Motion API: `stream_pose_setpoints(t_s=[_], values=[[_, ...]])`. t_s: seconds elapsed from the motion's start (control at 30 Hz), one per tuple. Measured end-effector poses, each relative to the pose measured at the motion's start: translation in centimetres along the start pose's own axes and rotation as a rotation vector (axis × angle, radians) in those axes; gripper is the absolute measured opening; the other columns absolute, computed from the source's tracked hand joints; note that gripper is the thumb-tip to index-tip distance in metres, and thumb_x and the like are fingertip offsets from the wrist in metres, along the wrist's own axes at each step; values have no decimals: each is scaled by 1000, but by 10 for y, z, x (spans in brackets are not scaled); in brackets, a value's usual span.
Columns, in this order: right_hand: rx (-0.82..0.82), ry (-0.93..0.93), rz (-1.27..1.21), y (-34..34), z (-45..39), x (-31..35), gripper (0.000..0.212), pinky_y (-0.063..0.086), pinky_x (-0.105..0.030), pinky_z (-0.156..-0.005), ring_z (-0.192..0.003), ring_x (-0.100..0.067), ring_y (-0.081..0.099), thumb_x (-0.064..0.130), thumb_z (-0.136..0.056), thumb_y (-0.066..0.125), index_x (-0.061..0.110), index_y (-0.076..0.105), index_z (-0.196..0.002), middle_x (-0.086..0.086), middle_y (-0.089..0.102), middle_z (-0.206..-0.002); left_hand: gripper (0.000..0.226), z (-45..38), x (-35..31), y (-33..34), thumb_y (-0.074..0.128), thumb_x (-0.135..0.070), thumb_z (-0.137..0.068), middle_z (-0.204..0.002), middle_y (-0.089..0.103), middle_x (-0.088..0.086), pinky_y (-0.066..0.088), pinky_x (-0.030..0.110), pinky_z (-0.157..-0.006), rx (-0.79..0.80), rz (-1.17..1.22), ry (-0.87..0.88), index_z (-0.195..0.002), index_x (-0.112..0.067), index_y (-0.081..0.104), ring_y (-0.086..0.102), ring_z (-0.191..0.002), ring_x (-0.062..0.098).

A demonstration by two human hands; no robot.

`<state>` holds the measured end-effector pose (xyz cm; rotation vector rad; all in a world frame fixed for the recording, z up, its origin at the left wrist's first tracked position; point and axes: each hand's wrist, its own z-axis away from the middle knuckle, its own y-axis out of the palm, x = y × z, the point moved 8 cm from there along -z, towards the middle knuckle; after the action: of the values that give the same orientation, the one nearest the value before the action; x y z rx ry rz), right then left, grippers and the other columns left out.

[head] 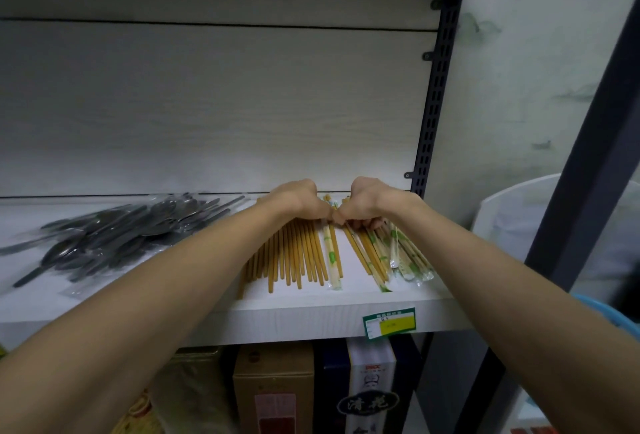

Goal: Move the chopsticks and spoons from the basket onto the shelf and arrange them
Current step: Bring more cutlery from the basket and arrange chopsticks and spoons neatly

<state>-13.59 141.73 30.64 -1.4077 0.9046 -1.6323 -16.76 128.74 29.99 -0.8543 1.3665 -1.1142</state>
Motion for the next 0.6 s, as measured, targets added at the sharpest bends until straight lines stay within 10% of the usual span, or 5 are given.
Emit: stream_pose_setpoints(t_s=[0.6], values=[[-76,-61,-490,-20,11,-28,22,44,-23,-43,-44,-15,53,14,-93,60,4,68,-75,-6,67,-59,20,11,1,-9,67,-22,-93,-54,70,-3,40,14,-38,60,462,55,-81,-6,73,57,-38,2]])
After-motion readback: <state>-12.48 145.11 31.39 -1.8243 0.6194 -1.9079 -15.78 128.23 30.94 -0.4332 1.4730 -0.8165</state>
